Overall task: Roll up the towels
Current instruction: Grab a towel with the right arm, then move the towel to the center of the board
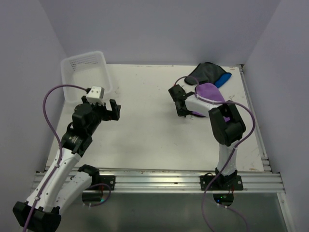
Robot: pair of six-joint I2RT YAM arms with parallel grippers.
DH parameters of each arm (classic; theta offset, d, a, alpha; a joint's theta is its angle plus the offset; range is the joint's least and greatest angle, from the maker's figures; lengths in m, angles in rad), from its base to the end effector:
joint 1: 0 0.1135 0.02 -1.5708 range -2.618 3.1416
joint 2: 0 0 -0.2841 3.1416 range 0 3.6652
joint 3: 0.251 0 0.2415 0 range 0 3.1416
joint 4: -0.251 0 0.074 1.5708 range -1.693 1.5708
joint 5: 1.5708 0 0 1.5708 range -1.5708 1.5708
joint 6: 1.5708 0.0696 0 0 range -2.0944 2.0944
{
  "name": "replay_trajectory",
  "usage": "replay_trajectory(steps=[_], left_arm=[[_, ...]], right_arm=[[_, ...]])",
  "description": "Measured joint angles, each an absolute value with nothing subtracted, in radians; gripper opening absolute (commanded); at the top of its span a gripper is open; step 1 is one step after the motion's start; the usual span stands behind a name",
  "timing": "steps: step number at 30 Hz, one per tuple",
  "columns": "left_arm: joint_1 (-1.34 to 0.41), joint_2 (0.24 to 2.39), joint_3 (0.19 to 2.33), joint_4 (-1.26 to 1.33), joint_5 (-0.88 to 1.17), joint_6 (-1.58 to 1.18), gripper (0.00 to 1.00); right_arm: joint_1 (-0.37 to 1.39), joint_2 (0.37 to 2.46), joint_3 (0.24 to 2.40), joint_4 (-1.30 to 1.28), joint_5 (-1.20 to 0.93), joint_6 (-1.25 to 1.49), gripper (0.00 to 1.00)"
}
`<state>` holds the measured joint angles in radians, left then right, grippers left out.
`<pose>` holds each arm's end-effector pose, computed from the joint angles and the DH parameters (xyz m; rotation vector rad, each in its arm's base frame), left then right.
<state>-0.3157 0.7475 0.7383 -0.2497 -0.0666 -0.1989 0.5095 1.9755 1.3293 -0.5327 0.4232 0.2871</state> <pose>0.1771 -0.0530 0.3277 0.0603 1.8386 -0.3009 0.3695 0.1737 0.1546 -0.1786 2.6001 -0.3151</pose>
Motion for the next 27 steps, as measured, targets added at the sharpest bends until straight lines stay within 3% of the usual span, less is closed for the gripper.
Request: replay_trajectory(steps=[9,18,27], left_arm=[[-0.316,0.736,0.738,-0.25,-0.067,-0.199,1.0],[-0.316,0.692,0.738,-0.259,-0.139,-0.2,1.0],[-0.316,0.628,0.738,-0.271,-0.255,-0.216,1.0]], right_arm=[[0.547,1.879,1.385,-0.656,0.37,0.299,0.0],[0.788,1.739,1.594,-0.749,0.353,0.374,0.0],[0.965,1.795,1.87,-0.824,0.282,0.474,0.0]])
